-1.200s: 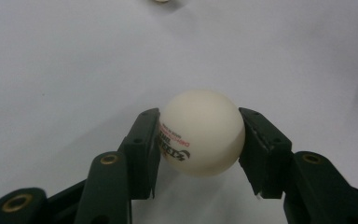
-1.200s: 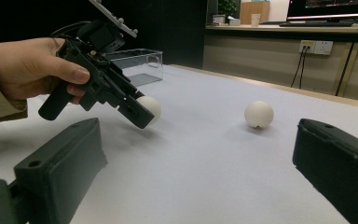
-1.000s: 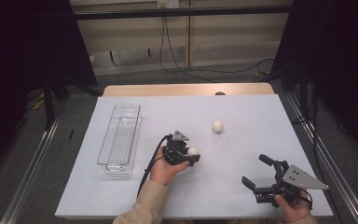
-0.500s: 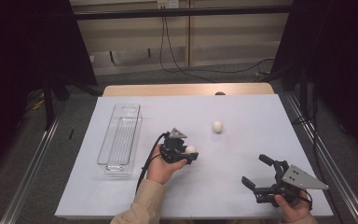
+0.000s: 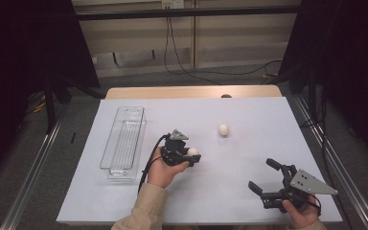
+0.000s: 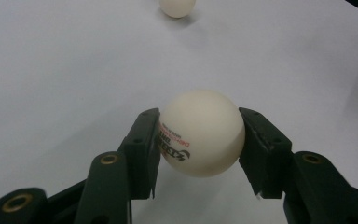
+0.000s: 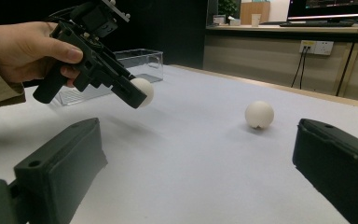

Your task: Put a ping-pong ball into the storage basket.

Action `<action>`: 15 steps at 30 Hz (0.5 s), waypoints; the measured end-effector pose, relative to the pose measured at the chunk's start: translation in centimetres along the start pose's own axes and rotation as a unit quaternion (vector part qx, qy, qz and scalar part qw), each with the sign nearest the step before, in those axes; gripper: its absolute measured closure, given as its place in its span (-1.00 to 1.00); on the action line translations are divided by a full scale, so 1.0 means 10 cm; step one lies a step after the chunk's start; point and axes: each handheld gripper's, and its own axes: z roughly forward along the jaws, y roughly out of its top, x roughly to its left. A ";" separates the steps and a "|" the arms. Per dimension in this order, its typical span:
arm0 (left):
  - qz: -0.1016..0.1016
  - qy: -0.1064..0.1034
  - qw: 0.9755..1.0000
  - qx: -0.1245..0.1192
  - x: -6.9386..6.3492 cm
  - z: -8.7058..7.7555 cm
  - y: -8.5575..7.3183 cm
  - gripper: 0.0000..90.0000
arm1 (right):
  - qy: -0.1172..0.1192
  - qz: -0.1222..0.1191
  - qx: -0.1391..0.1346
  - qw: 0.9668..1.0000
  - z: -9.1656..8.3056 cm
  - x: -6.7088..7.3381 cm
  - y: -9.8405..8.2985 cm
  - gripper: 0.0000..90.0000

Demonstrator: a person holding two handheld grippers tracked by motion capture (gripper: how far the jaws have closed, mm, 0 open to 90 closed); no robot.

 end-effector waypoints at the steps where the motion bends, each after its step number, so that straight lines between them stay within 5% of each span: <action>1: 0.000 0.000 1.000 0.000 0.00 -0.01 0.00 0.14 | 0.000 0.000 0.000 1.000 0.00 0.00 0.00 -0.97; 15: 0.000 0.006 1.000 -0.003 0.04 -0.10 0.03 0.14 | 0.000 0.000 -0.001 1.000 0.00 0.00 0.00 -0.97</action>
